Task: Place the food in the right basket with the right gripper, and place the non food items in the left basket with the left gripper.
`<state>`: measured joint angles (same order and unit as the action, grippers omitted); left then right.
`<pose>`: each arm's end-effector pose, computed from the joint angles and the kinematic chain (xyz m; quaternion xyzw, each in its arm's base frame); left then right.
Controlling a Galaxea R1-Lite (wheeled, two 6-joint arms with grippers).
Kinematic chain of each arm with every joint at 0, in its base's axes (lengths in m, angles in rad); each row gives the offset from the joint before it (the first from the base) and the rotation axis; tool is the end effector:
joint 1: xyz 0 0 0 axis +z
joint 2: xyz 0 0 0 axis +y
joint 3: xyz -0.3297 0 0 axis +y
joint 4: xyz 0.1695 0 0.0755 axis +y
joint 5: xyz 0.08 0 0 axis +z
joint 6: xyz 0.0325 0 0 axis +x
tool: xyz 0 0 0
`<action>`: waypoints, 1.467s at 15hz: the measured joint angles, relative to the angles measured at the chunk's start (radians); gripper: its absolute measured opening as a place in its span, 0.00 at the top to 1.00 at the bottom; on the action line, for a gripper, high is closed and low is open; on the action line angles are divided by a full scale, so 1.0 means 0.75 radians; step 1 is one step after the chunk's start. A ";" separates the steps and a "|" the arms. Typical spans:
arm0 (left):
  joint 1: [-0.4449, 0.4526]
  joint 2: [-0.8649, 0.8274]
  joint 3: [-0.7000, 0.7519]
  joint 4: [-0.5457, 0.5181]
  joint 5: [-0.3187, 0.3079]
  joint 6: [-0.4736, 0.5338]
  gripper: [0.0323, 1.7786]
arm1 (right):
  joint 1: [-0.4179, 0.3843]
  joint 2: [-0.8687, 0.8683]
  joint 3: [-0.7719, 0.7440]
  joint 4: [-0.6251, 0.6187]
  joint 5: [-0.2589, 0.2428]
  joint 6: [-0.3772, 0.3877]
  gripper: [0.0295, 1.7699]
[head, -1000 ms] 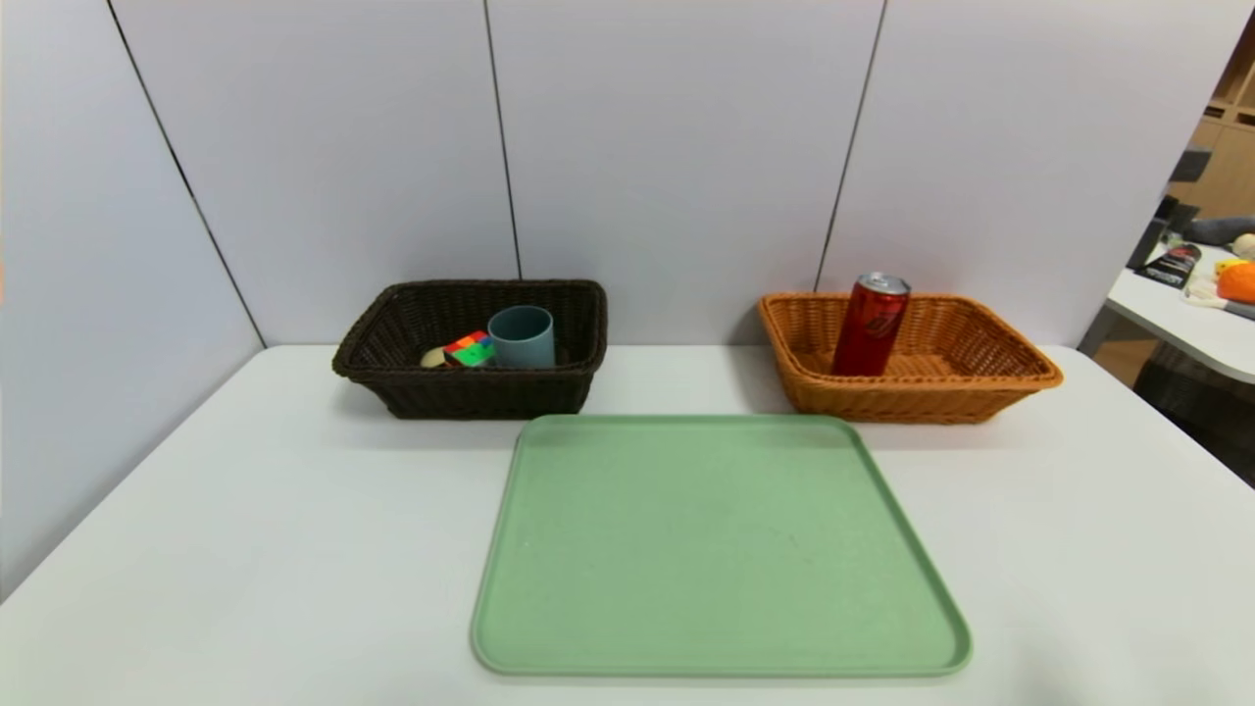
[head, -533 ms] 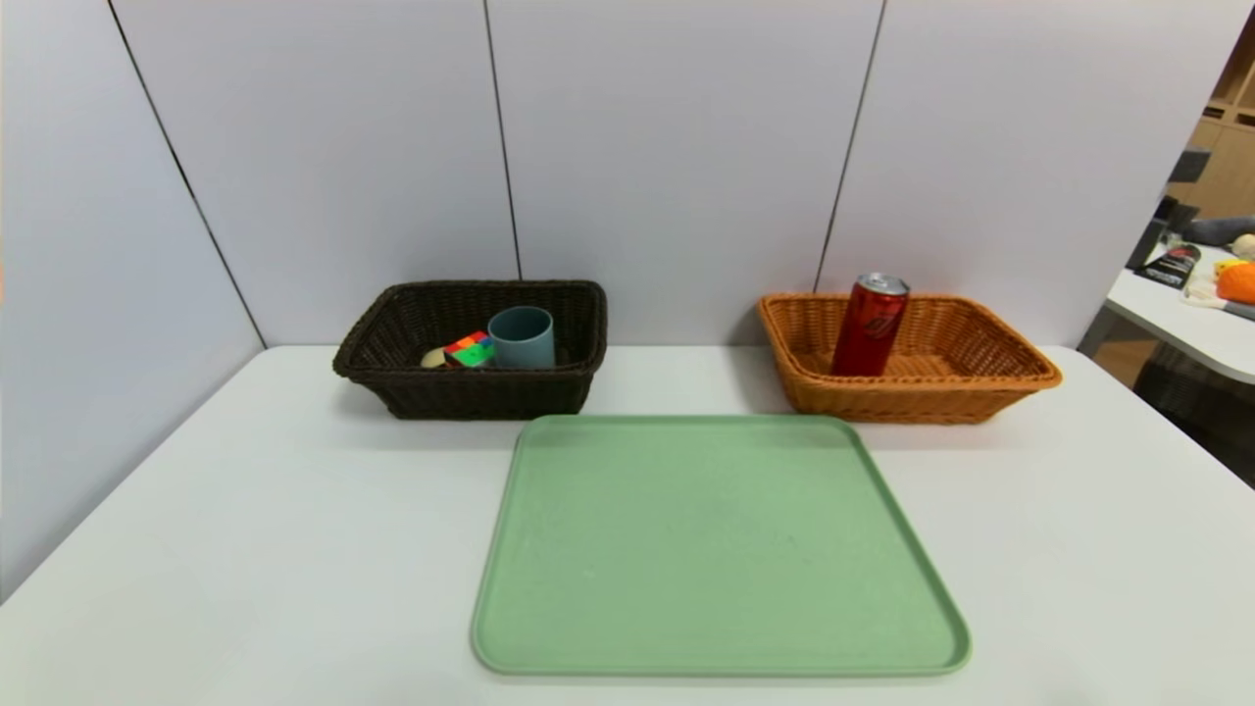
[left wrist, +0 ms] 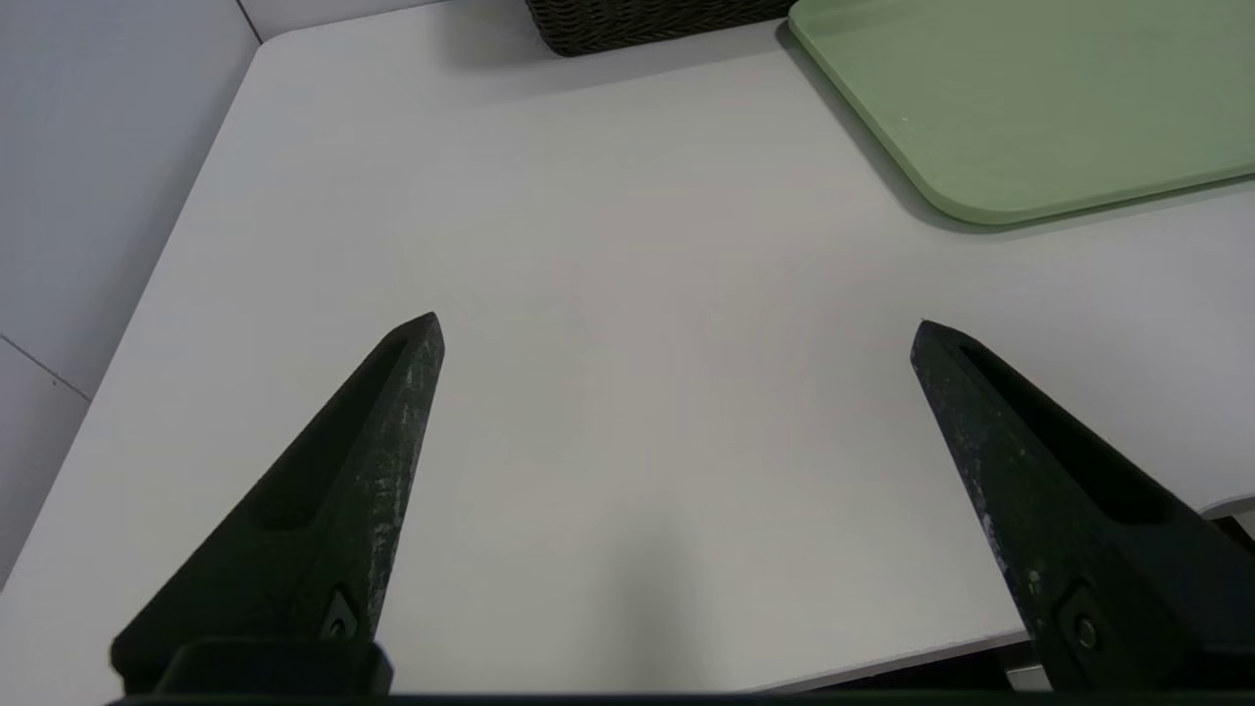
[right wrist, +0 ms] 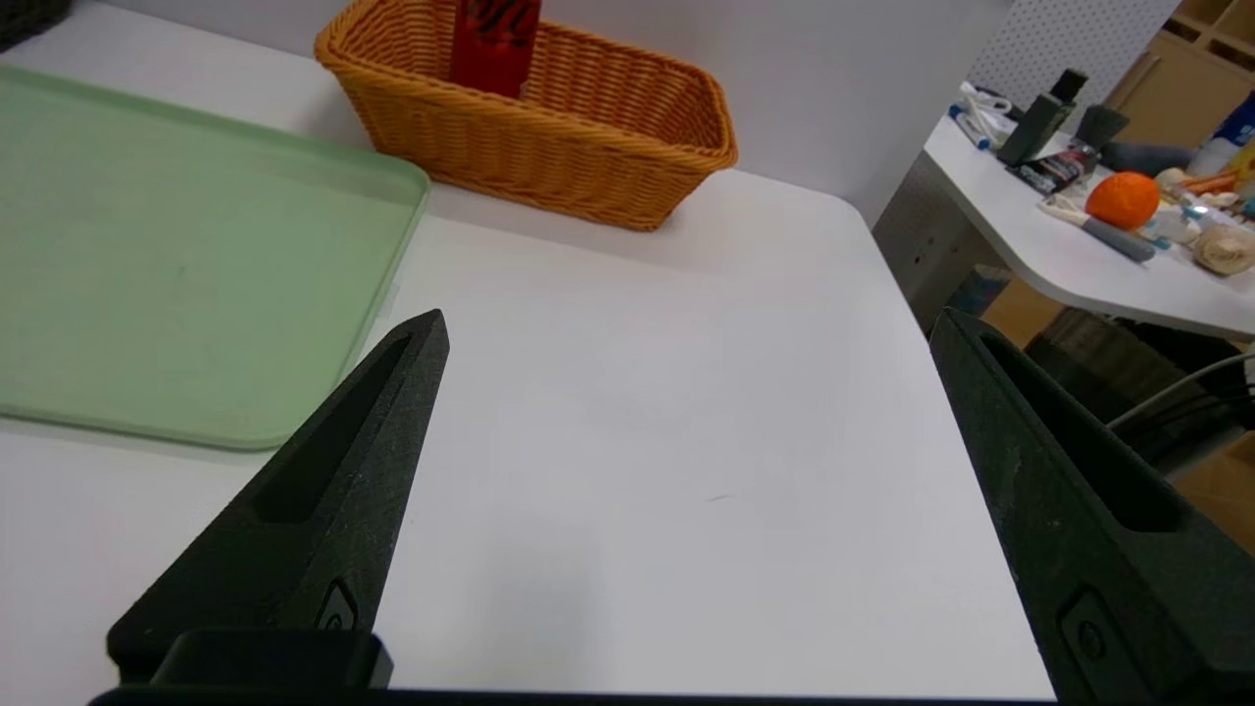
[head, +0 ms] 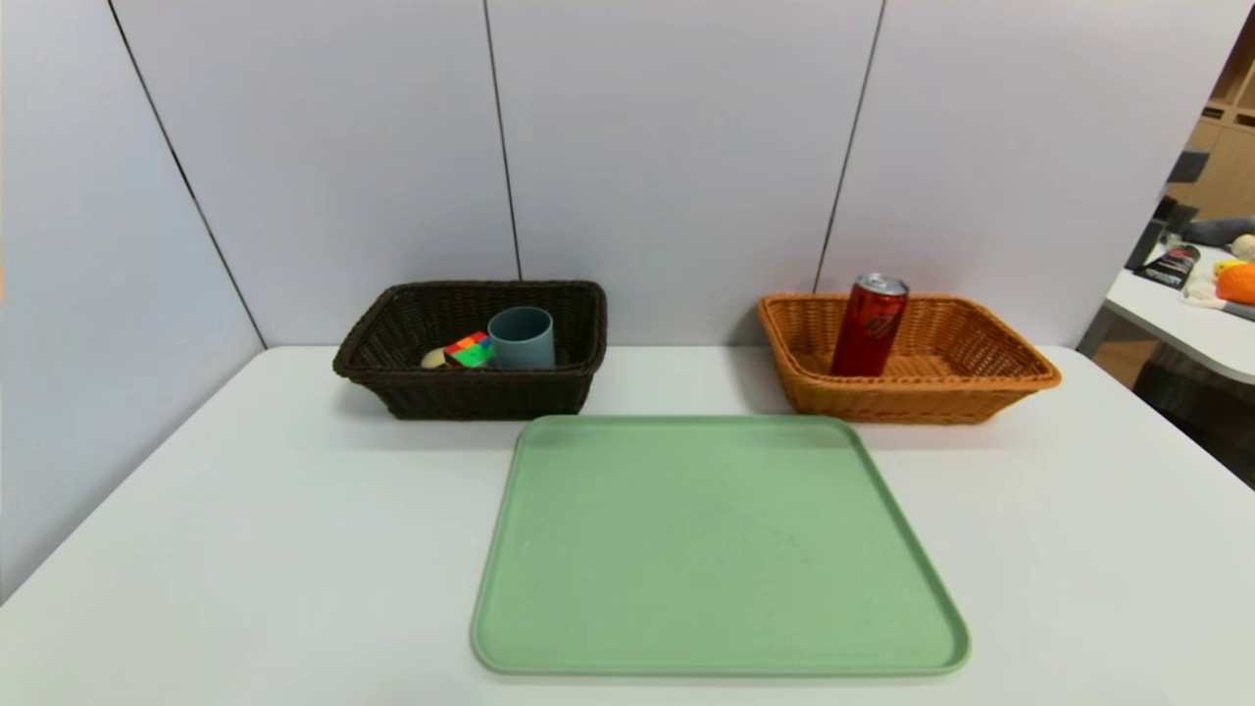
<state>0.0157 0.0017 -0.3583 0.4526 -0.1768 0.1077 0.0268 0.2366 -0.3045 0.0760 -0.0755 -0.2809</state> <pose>-0.0856 -0.0071 0.1197 0.0490 0.0434 -0.0828 0.9944 -0.0440 -0.0036 0.1632 -0.1402 0.0074 -0.0235 0.9898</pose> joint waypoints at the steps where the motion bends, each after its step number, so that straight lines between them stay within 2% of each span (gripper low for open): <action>1: 0.000 -0.001 0.013 -0.001 0.003 0.001 0.05 | -0.003 -0.020 0.022 -0.001 0.001 0.018 0.04; 3: 0.000 -0.001 0.036 -0.002 0.028 0.001 0.05 | -0.013 -0.068 0.068 0.000 0.030 0.066 0.04; 6: -0.001 -0.001 0.079 -0.013 0.081 -0.001 0.05 | -0.024 -0.178 0.148 0.038 0.059 0.068 0.04; 8: -0.001 -0.001 0.135 -0.083 0.092 -0.001 0.05 | -0.026 -0.254 0.195 0.078 0.062 0.073 0.04; 10: -0.001 -0.001 0.249 -0.243 0.130 -0.001 0.05 | -0.028 -0.290 0.239 0.077 0.064 0.073 0.04; 13: -0.001 -0.001 0.436 -0.586 0.189 -0.008 0.05 | -0.029 -0.311 0.311 0.007 0.074 0.058 0.04; 14: -0.001 -0.001 0.458 -0.615 0.220 -0.013 0.05 | -0.029 -0.314 0.331 -0.037 0.092 0.056 0.04; 18: -0.001 -0.001 0.477 -0.607 0.234 -0.017 0.05 | -0.028 -0.317 0.361 -0.059 0.173 0.062 0.04; 22: -0.001 0.000 0.477 -0.607 0.232 -0.021 0.05 | -0.028 -0.317 0.372 -0.049 0.179 0.083 0.04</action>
<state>0.0153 0.0017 -0.0004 -0.0028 -0.0028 0.0917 0.0057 -0.0013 -0.0253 0.0394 0.0585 -0.2183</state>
